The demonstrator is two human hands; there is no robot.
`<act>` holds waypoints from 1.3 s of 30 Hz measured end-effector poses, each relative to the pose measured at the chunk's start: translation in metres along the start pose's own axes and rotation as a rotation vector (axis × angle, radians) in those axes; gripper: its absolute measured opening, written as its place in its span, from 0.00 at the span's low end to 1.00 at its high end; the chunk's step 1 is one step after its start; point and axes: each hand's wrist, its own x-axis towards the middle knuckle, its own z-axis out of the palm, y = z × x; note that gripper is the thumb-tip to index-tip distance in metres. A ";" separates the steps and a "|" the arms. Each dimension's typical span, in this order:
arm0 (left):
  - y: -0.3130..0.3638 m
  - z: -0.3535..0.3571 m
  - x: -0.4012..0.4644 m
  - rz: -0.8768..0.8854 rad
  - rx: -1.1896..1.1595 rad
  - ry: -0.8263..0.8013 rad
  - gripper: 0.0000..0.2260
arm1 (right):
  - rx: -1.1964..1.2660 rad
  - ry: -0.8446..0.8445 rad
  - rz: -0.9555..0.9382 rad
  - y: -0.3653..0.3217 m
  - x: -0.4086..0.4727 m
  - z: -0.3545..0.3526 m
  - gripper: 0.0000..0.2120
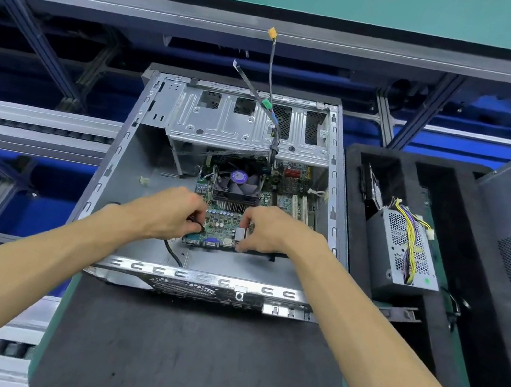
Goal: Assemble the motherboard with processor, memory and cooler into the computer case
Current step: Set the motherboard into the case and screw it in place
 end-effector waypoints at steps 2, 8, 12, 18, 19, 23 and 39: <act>-0.001 0.002 0.001 0.011 -0.008 0.006 0.02 | 0.001 0.010 -0.008 0.000 0.000 -0.001 0.21; -0.003 0.006 0.004 0.031 0.006 -0.002 0.04 | -0.015 0.022 -0.021 -0.003 0.000 -0.003 0.18; -0.004 0.009 0.005 0.034 0.051 -0.001 0.04 | -0.006 0.030 -0.029 -0.004 -0.003 -0.004 0.17; -0.003 0.010 0.005 0.046 0.071 0.000 0.04 | 0.000 0.038 -0.034 -0.005 -0.006 -0.005 0.19; -0.003 0.010 0.005 0.047 0.074 -0.001 0.04 | 0.001 0.039 -0.035 -0.005 -0.006 -0.005 0.19; -0.004 0.012 0.006 0.054 0.083 0.003 0.04 | 0.001 0.036 -0.032 -0.005 -0.007 -0.006 0.20; -0.005 0.014 0.008 0.074 0.123 0.030 0.04 | 0.003 0.051 -0.045 -0.005 -0.006 -0.005 0.18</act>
